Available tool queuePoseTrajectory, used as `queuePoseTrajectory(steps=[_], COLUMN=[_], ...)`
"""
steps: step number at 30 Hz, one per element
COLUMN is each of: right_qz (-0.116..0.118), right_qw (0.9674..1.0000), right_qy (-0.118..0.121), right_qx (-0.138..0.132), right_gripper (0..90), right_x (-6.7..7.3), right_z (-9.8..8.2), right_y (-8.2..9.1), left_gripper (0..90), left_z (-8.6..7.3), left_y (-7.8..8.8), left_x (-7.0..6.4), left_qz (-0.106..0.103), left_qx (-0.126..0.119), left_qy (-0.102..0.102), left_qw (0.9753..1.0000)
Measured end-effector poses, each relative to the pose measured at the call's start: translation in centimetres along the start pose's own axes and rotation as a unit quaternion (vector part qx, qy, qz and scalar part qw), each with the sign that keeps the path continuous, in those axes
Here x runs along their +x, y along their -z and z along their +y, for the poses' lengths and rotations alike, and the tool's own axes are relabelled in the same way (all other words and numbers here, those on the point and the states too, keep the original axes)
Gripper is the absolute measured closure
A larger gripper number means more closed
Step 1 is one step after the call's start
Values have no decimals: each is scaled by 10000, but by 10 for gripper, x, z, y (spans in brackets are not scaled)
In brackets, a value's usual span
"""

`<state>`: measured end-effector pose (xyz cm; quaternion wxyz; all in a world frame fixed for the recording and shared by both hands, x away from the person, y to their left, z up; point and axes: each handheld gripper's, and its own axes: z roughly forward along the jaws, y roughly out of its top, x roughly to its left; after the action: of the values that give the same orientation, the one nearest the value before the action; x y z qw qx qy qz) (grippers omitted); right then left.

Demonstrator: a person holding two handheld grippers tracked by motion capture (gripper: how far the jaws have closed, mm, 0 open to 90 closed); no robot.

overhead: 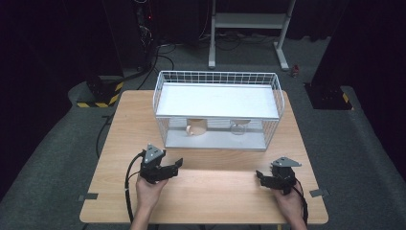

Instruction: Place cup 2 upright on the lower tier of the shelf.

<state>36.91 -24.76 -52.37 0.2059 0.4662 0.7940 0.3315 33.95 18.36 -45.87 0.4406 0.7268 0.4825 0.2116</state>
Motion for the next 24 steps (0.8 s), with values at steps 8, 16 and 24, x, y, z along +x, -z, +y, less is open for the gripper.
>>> queuePoseTrajectory(steps=[8, 16, 24], right_qz=[0, -1, 1], right_qw=[10000, 10000, 10000], right_qy=[-9, -7, -13], right_qx=[-5, -5, -4], right_gripper=[236, 236, 235], right_x=[0, 0, 0], right_z=[0, 0, 0], right_y=[0, 0, 0], left_gripper=[243, 243, 243], left_z=[-10, -19, -27], left_y=[4, 9, 9], left_x=[2, 1, 0], left_qz=[0, 72, 94], left_qx=[19, 75, 173], left_qy=[86, 5, -25], left_qw=[10000, 9999, 9998])
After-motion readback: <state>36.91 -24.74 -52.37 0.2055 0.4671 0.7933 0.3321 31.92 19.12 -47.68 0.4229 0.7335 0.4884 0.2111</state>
